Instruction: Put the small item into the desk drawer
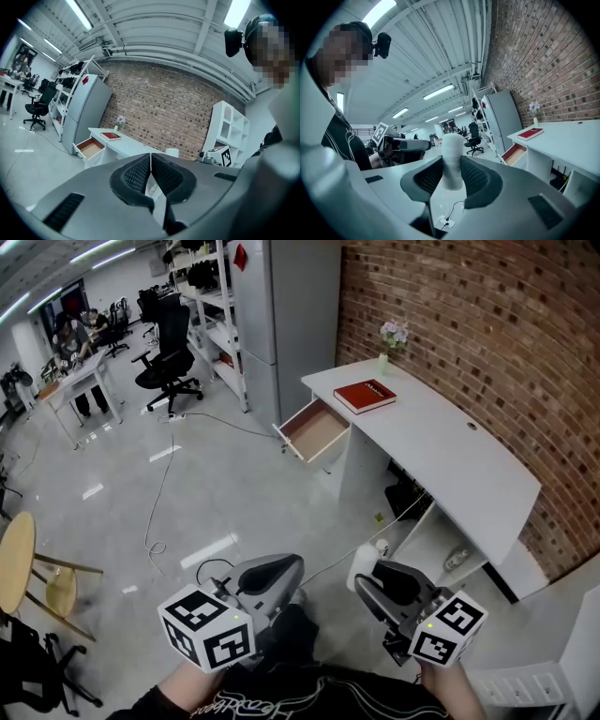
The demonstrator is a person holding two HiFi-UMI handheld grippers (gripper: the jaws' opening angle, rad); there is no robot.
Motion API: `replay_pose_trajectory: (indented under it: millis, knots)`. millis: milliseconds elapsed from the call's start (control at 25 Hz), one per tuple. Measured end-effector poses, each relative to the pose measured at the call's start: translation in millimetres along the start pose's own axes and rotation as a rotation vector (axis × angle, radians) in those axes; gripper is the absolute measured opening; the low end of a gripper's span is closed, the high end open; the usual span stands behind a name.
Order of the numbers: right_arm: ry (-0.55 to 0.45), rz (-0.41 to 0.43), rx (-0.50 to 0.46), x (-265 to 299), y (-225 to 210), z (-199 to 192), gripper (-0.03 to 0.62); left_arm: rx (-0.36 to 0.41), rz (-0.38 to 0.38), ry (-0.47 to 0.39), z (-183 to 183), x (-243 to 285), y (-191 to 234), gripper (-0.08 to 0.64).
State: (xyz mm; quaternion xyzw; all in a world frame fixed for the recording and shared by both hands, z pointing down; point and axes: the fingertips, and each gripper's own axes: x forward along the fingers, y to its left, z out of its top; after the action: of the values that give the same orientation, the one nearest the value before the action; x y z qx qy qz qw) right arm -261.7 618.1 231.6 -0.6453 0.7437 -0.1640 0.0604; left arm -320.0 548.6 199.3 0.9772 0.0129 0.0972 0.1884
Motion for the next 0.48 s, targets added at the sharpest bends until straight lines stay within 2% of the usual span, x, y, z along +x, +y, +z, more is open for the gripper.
replay_pose_trajectory:
  millis: [200,480]
  knots:
    - [0.022,-0.011,0.013,58,-42,9,0.129,-0.027,0.001,0.003,17,30,65,0.026]
    - [0.090,-0.033,0.061,177,-140,34,0.129,-0.100,0.019,0.057,55,105,199,0.026]
